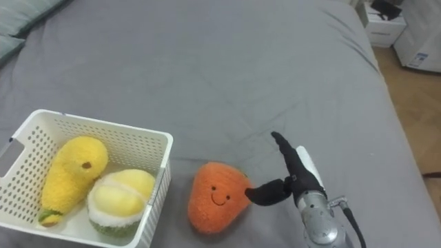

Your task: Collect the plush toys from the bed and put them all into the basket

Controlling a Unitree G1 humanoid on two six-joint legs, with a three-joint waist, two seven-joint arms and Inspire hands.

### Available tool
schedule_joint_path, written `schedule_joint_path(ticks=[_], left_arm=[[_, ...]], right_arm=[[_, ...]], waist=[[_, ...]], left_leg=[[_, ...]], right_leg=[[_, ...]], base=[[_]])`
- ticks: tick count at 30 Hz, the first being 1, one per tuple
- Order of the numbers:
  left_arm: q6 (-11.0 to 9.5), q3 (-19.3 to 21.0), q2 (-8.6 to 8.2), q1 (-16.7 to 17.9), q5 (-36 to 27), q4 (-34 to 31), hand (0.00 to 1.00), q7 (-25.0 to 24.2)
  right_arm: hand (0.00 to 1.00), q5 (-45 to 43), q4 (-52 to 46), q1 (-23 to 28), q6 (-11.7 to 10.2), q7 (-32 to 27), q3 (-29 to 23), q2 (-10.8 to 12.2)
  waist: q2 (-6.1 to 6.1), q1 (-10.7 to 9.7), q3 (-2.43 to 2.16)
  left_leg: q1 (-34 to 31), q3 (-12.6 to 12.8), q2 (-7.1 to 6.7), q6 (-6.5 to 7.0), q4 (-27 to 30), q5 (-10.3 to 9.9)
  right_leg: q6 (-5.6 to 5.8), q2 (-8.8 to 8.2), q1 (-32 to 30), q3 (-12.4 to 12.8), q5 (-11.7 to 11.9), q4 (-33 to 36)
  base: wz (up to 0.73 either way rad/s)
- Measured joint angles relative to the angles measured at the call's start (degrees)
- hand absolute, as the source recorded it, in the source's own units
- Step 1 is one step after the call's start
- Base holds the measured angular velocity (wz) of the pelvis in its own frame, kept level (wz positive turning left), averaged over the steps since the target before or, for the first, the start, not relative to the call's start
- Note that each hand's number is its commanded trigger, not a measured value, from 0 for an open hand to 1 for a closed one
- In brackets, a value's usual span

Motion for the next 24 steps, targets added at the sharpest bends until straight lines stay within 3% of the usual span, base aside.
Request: schedule_joint_path(ticks=[9, 24], left_arm=[[-0.22, -0.2, -0.13, 0.02, -0.04, -0.15, 0.0, 0.35], [-0.87, -1.82, 0.0, -0.07, -2.39, -0.36, 0.0, 0.92]], right_arm=[[0.0, -0.06, 11.77, -0.12, -0.31, 3.02, 5.64, 0.83], [0.0, -0.1, 14.18, -0.13, -0.01, 4.26, 6.99, 1.1]], waist=[[-0.12, 0.31, 0.02], [-0.08, 0.28, 0.35]], left_leg=[[0.12, -0.53, -0.08, 0.01, -0.07, -0.01], [-0.25, -2.66, -0.54, 0.02, 0.8, -0.09]], right_leg=[[0.0, 0.0, 0.19, -0.3, 0.0, -0.25], [0.05, -0.23, 1.14, -2.35, -0.03, -0.28]], base=[[0.02], [0.07]])
